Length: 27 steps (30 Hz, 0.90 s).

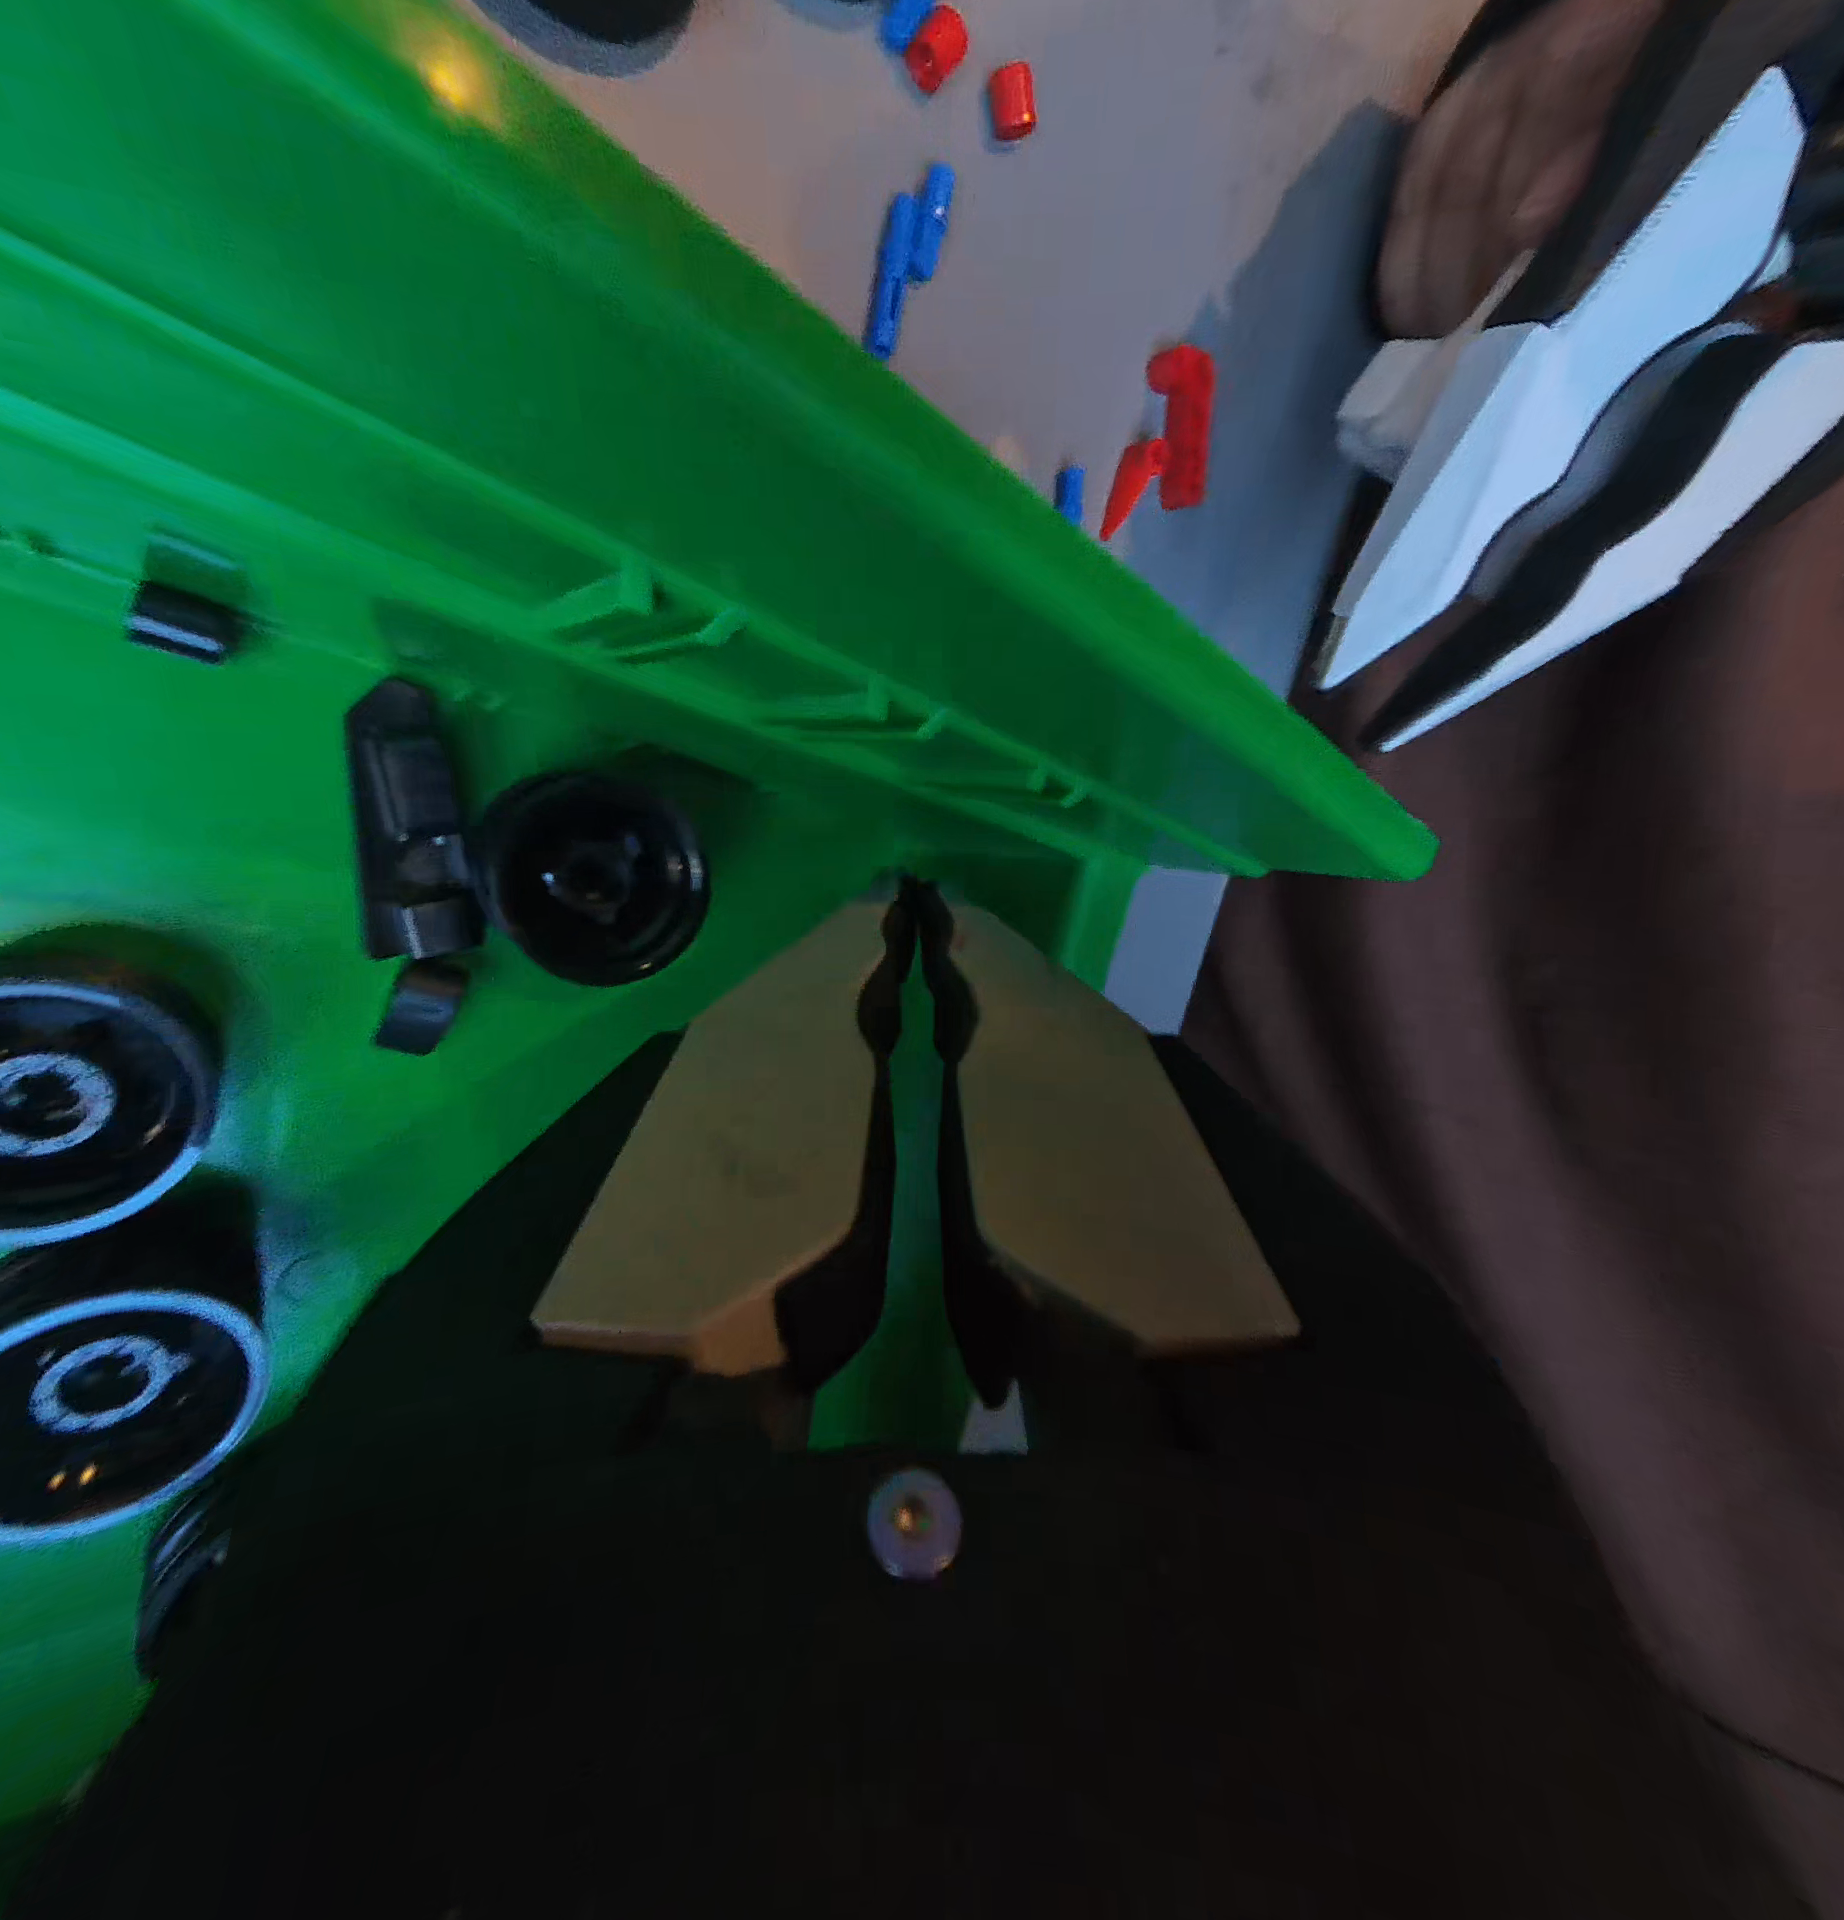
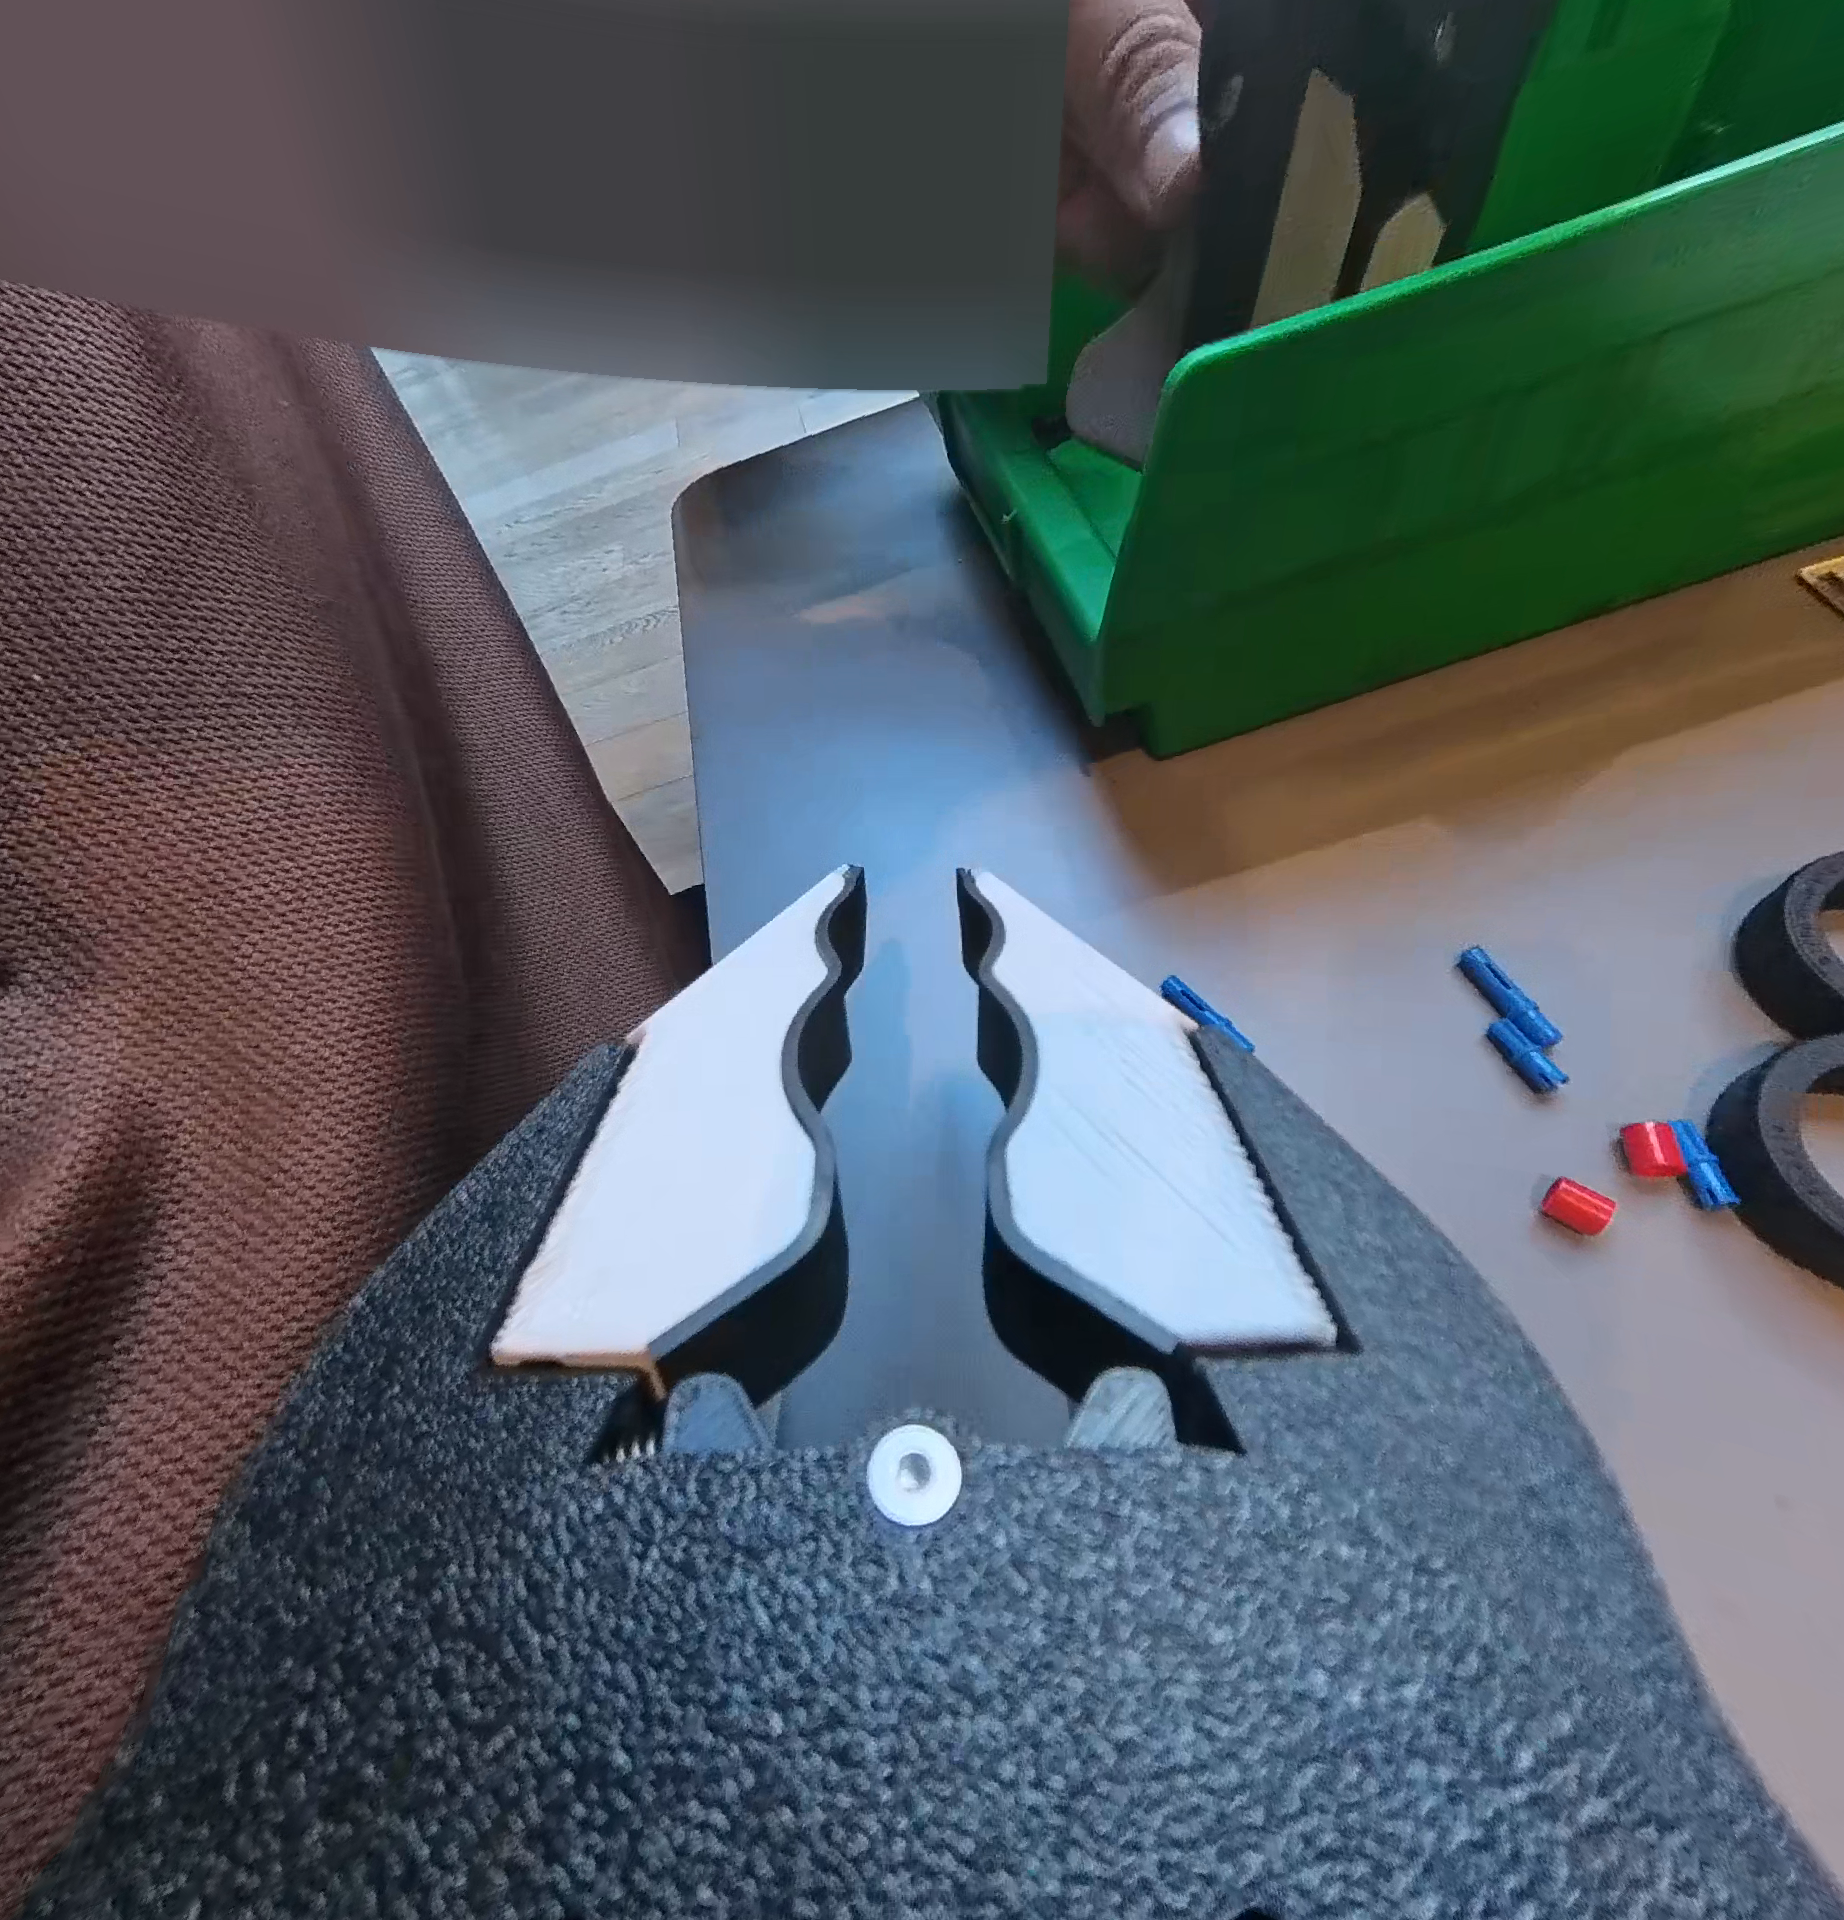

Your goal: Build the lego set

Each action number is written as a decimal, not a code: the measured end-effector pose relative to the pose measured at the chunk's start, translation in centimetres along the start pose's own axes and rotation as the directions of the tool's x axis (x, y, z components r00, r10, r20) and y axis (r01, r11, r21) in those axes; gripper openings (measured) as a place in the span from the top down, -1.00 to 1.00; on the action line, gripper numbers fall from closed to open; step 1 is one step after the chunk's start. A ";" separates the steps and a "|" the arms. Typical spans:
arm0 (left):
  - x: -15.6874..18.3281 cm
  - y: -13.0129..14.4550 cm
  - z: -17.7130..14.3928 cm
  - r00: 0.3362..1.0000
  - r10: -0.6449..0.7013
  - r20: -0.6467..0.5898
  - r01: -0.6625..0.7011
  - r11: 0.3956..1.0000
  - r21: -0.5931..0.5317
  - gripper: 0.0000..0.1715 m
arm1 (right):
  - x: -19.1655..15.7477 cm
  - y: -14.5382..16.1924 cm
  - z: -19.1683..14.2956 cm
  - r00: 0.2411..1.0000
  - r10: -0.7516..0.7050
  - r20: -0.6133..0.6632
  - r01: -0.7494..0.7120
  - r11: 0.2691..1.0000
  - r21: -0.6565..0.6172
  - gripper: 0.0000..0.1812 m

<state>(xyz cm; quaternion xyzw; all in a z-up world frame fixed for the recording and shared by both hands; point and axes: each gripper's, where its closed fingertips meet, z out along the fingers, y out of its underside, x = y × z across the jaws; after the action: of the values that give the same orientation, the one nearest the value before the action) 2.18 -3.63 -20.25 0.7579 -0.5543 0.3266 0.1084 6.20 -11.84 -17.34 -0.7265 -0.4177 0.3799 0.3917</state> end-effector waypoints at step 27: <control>-4.2 1.7 -2.7 0.832 0.199 0.519 -0.180 0.980 -0.086 0.94 | 0.0 -0.4 -0.3 1.000 0.011 0.011 -0.011 0.999 0.031 0.82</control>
<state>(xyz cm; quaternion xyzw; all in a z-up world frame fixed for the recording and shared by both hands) -1.16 0.40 -21.08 0.7576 -0.6404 0.1070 -0.0670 6.36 -11.82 -16.86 -0.7205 -0.4101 0.3923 0.3984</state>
